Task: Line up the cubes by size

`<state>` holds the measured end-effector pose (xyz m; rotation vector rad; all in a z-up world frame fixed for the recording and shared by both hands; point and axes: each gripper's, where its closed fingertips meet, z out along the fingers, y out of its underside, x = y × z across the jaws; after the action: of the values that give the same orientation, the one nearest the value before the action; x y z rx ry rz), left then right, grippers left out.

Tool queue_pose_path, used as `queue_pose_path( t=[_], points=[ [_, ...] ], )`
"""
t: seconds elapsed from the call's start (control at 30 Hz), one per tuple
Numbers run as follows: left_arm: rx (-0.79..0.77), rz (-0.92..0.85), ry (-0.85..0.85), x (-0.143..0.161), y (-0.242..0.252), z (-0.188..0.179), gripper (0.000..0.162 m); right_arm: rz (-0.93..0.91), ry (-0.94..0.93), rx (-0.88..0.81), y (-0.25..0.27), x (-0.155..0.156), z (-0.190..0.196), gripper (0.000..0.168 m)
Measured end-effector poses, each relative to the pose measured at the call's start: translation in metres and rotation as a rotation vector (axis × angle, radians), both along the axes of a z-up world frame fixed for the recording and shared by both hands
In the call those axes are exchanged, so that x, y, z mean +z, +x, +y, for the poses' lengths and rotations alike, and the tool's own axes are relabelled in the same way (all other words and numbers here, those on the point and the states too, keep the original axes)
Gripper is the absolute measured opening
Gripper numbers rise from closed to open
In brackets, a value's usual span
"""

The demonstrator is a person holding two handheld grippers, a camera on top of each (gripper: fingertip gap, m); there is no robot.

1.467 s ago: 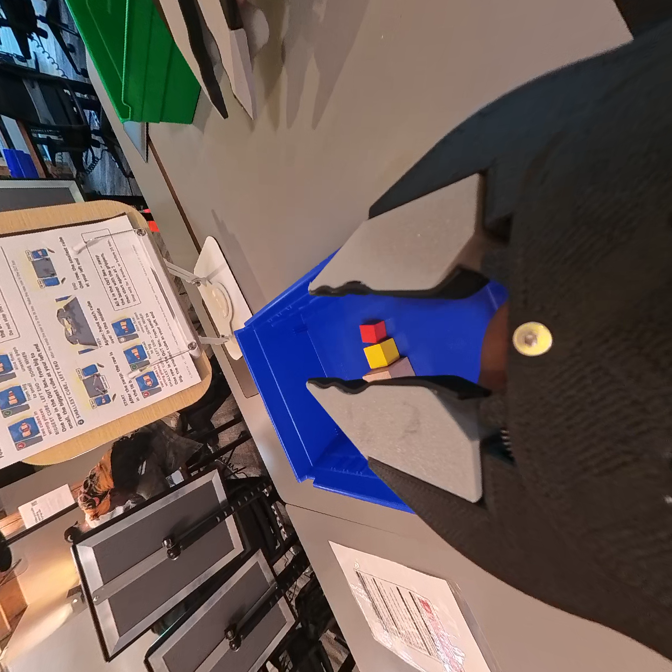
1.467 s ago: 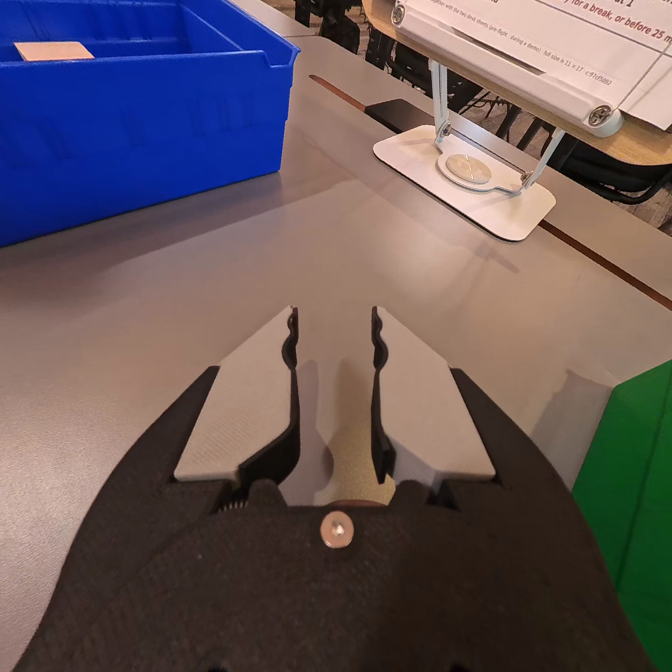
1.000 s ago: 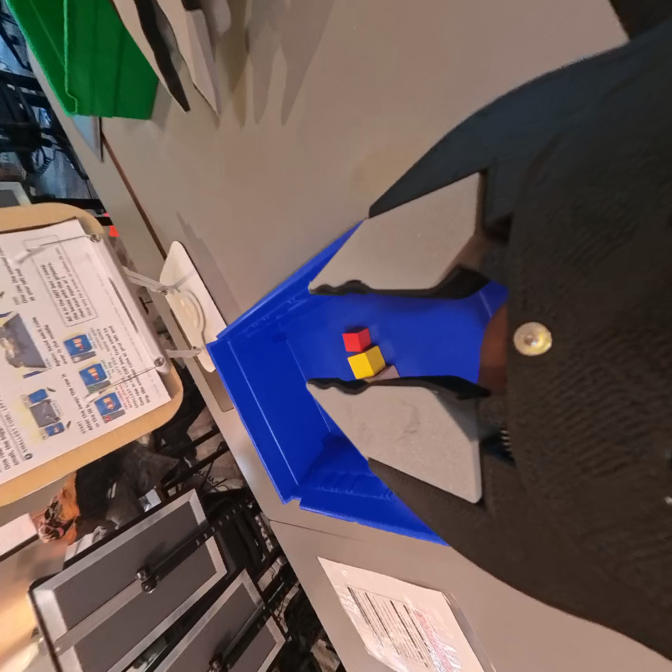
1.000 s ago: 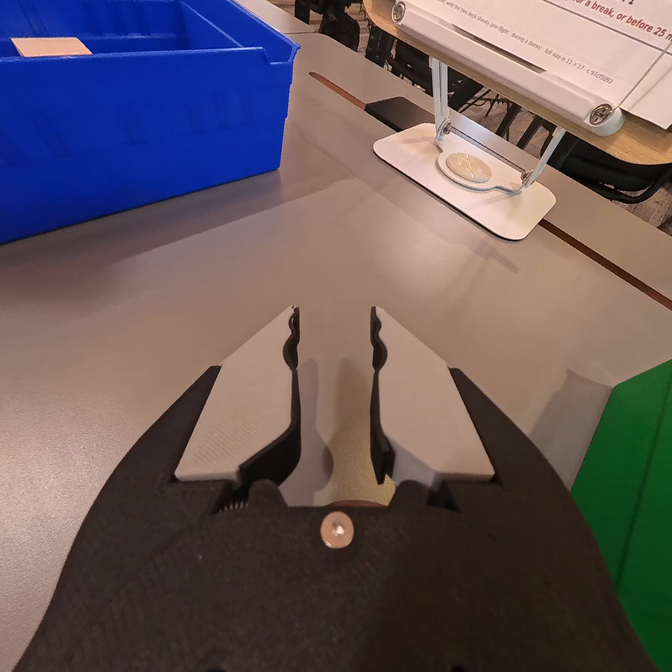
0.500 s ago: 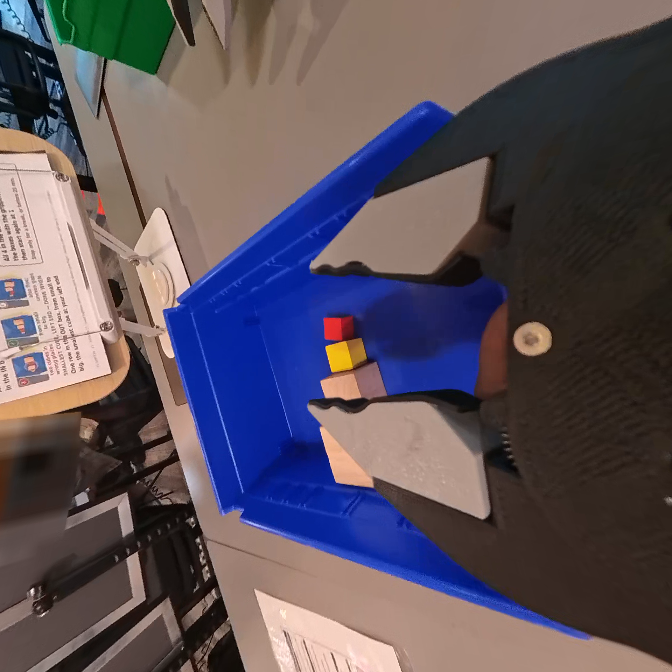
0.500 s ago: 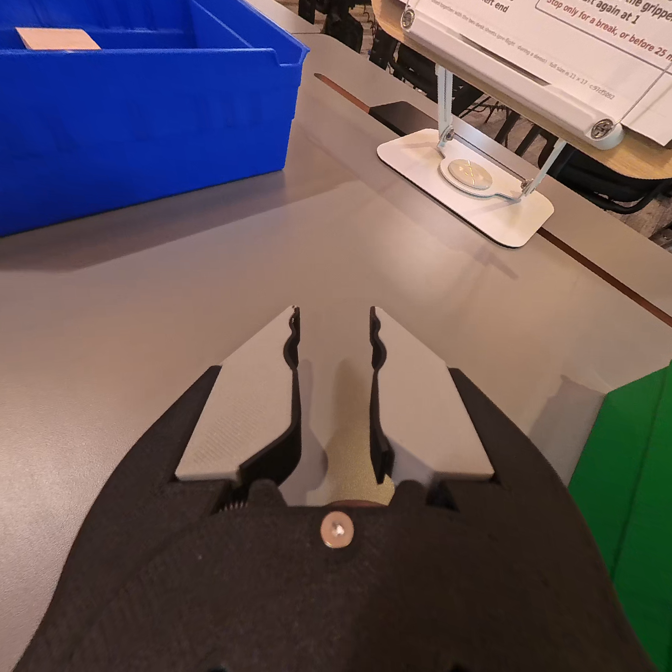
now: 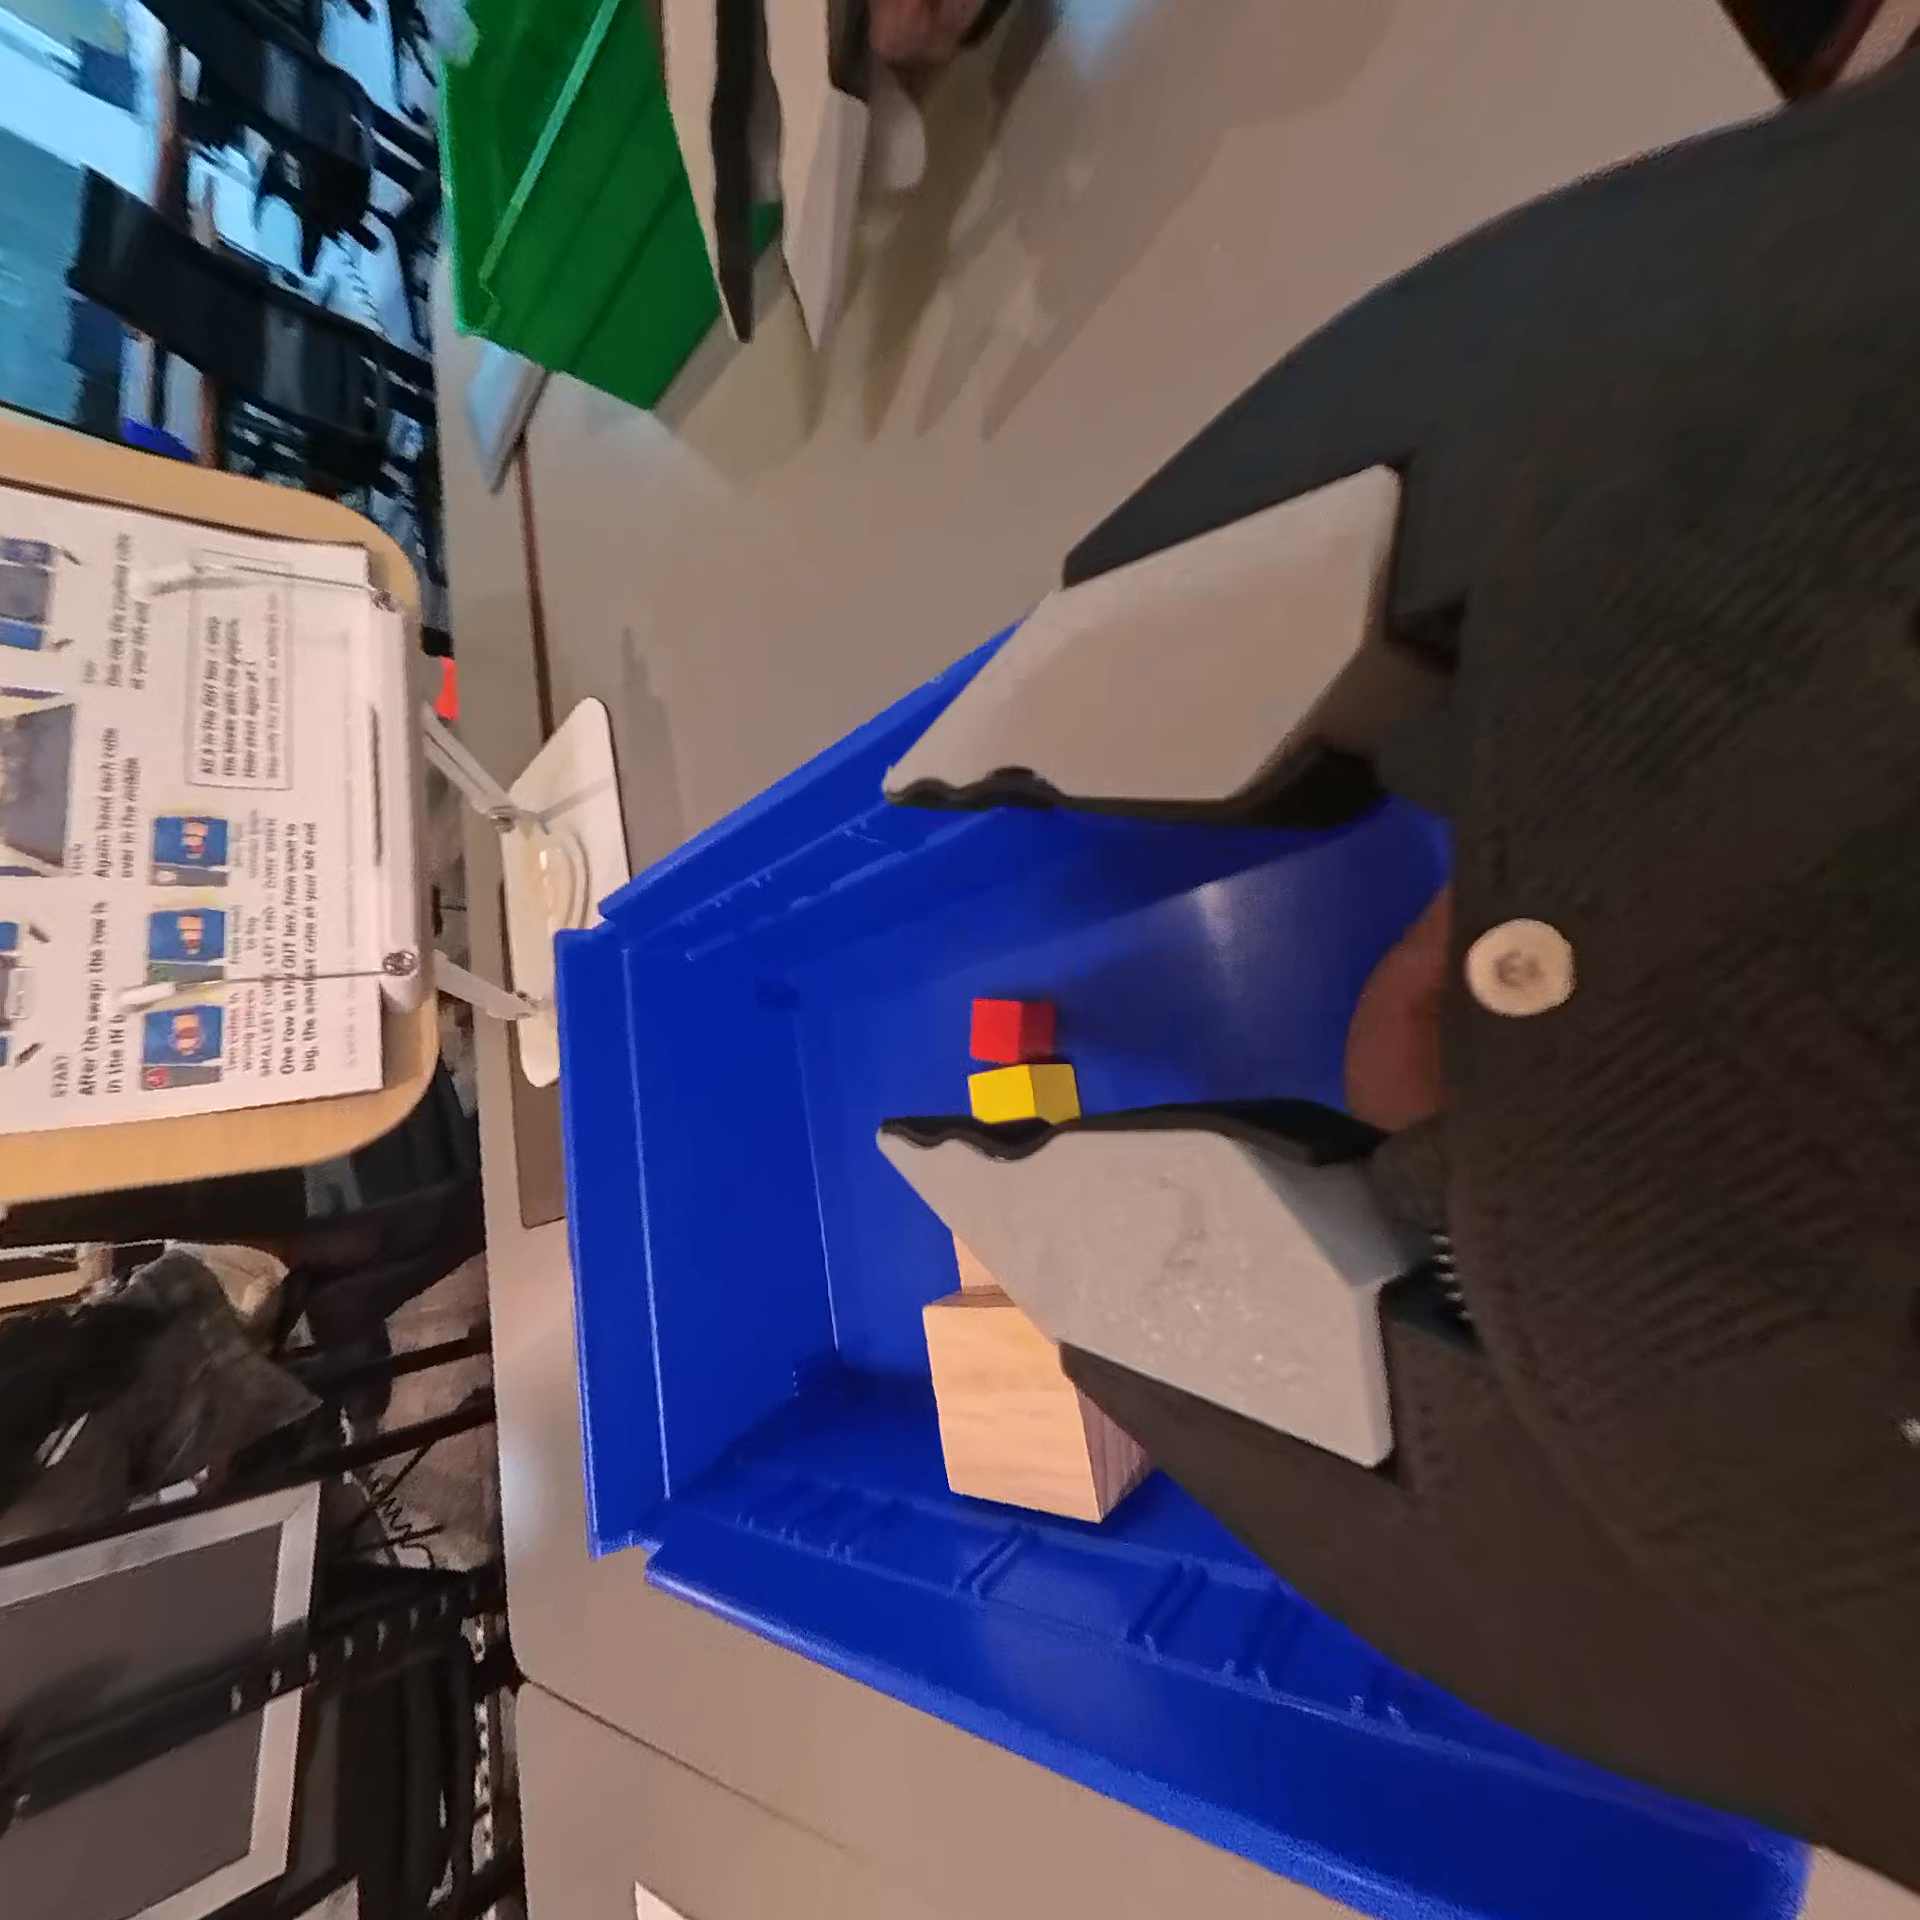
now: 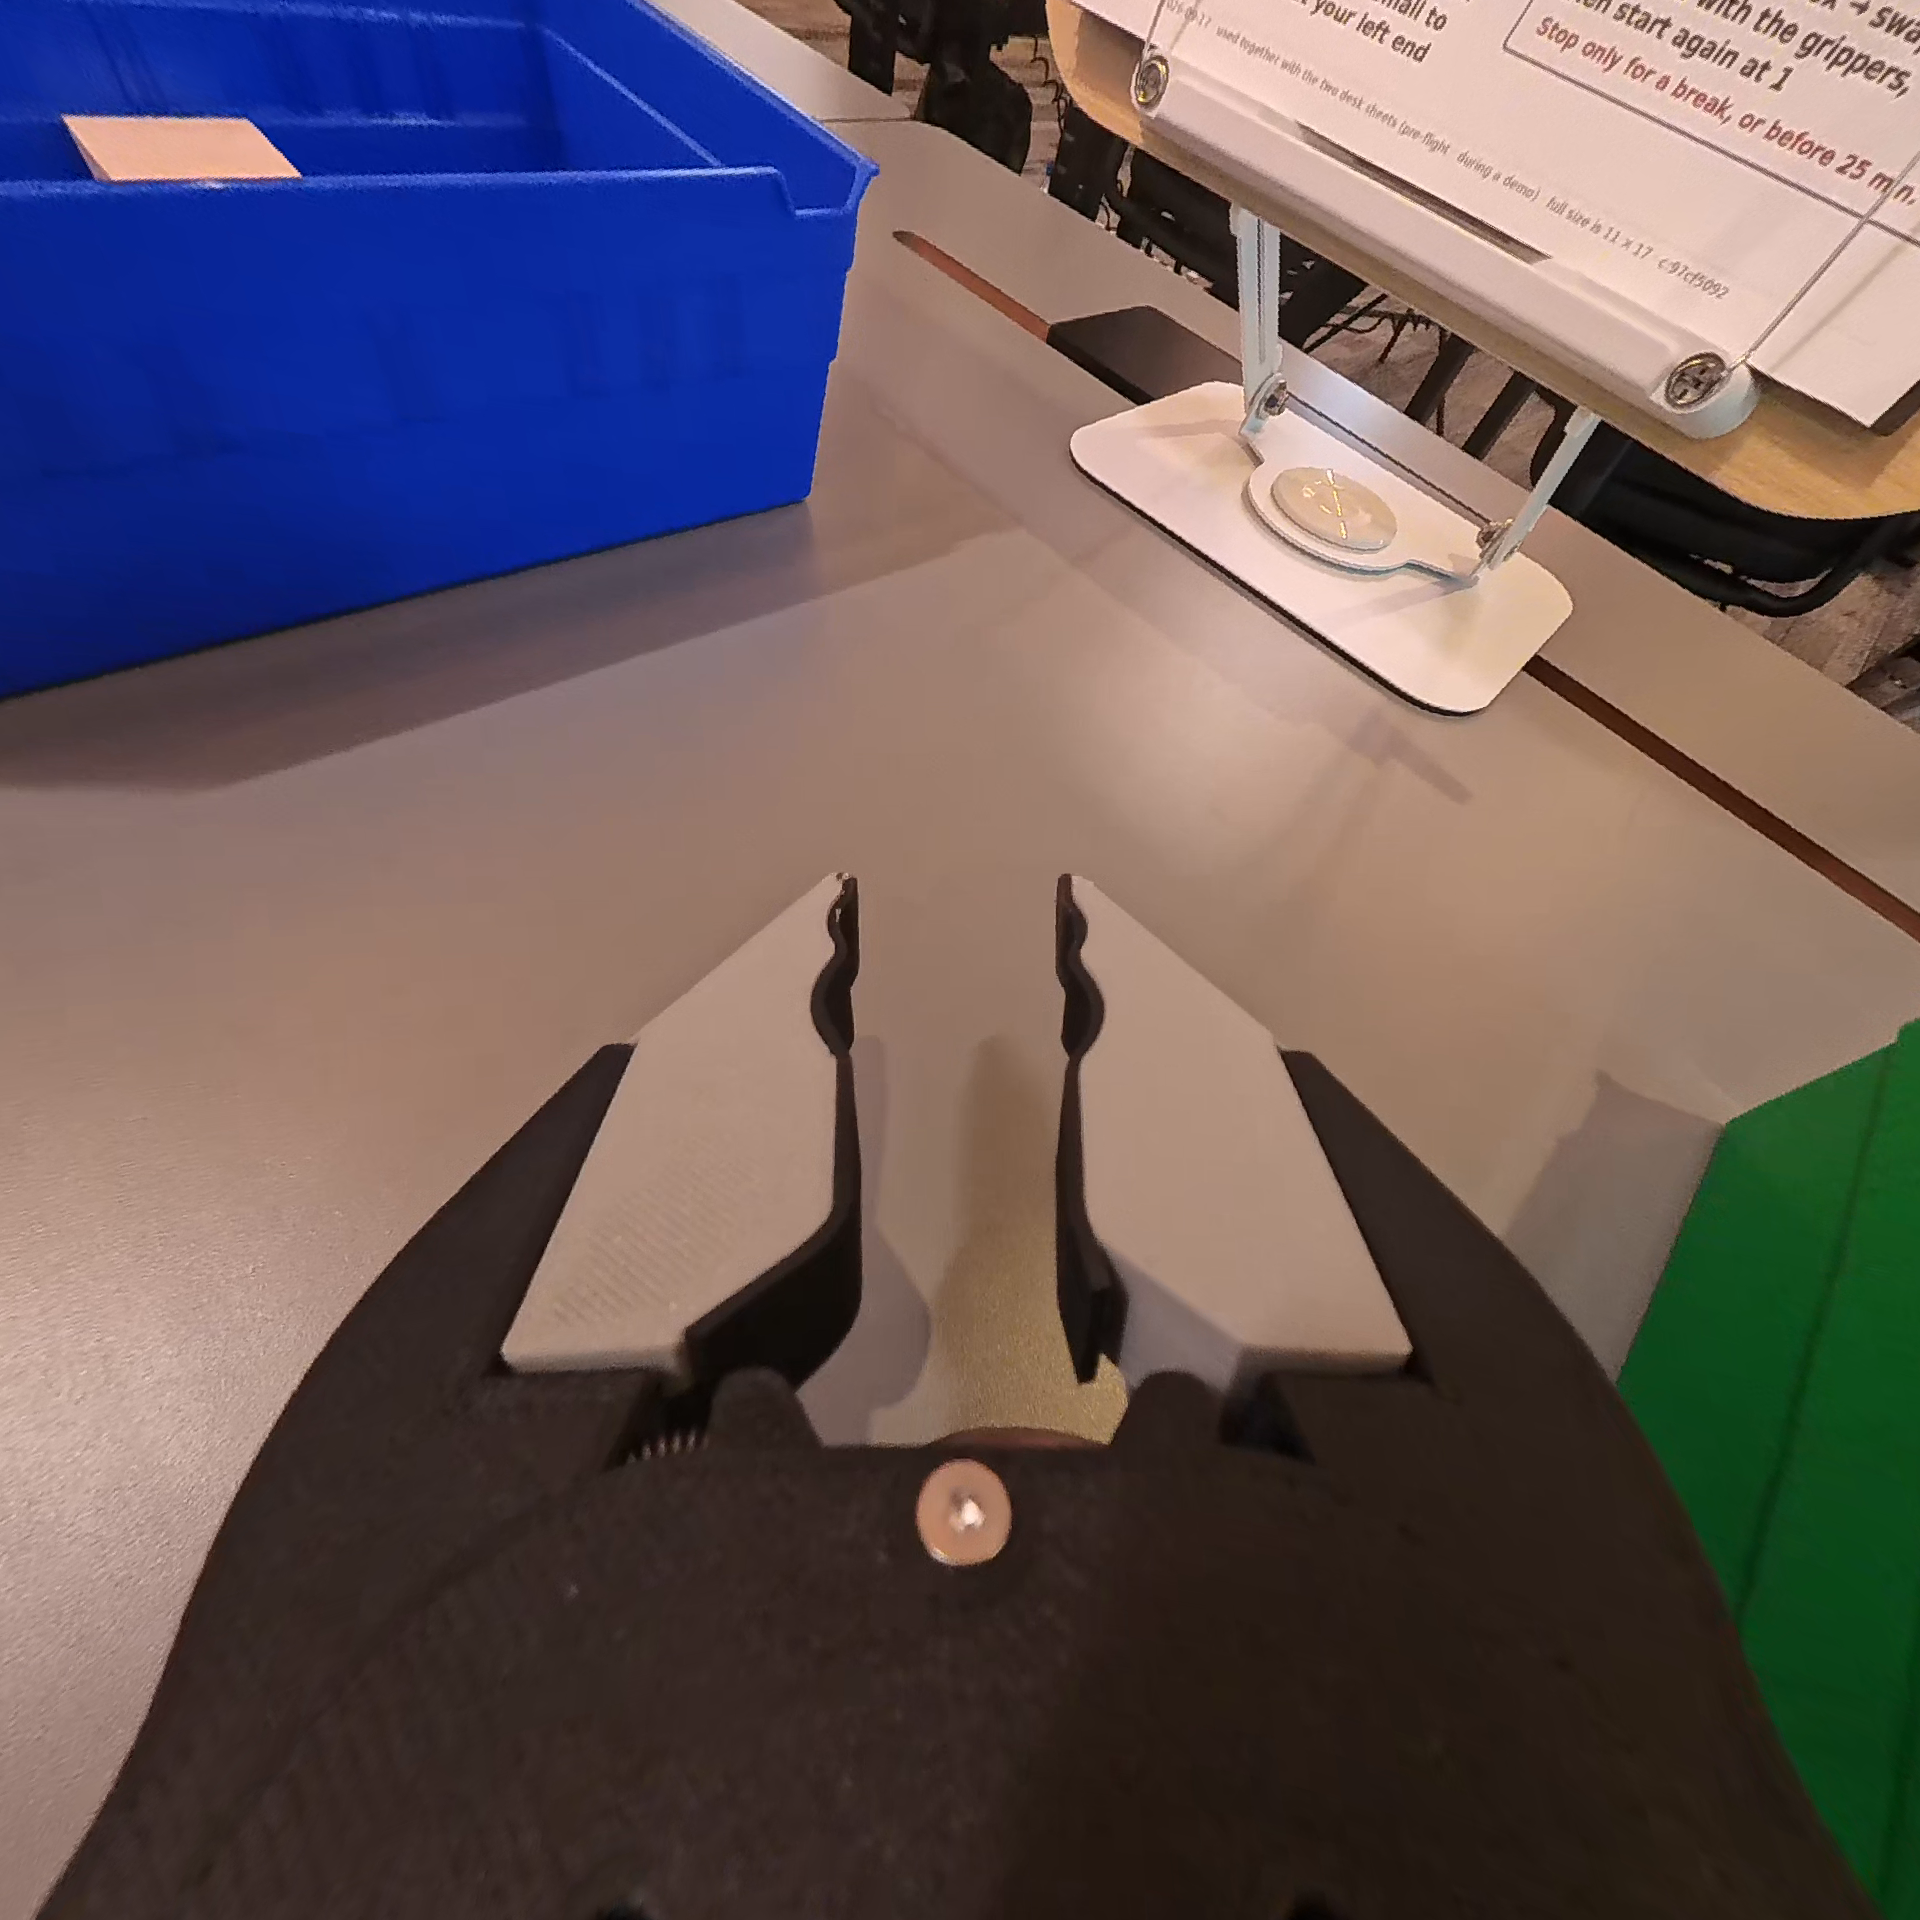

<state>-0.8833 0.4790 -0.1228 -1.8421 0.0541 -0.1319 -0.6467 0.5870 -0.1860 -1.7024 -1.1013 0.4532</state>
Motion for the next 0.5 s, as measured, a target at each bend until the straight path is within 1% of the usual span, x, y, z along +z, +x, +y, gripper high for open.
queue_pose_path(
  t=[0.1, 0.17, 0.33, 0.37, 0.4, 0.43, 0.47, 0.5],
  points=[
    [-0.019, -0.091, 0.053, 0.011, 0.002, -0.001, 0.061, -0.011, 0.0, 0.001, -0.001, -0.002, 0.0, 0.035],
    [-0.014, -0.162, 0.094, 0.02, 0.0, -0.001, 0.06, -0.016, 0.002, 0.001, -0.001, -0.003, 0.0, 0.035],
    [0.112, -0.202, 0.161, 0.031, -0.028, -0.004, 0.058, -0.015, -0.003, 0.001, -0.001, -0.004, 0.0, 0.035],
    [0.145, -0.211, 0.17, 0.033, -0.035, -0.004, 0.051, -0.016, -0.002, 0.001, -0.001, -0.004, 0.0, 0.035],
    [0.182, -0.225, 0.176, 0.035, -0.041, -0.005, 0.036, -0.018, -0.002, 0.002, -0.001, -0.004, 0.0, 0.035],
    [0.216, -0.239, 0.184, 0.037, -0.048, -0.007, 0.026, -0.021, -0.002, 0.002, -0.001, -0.005, 0.0, 0.035],
    [0.25, -0.255, 0.199, 0.039, -0.055, -0.008, 0.019, -0.023, -0.002, 0.001, -0.001, -0.005, 0.0, 0.035],
    [0.27, -0.268, 0.217, 0.042, -0.059, -0.01, 0.017, -0.025, -0.002, 0.001, -0.001, -0.006, 0.0, 0.035]
  ],
)
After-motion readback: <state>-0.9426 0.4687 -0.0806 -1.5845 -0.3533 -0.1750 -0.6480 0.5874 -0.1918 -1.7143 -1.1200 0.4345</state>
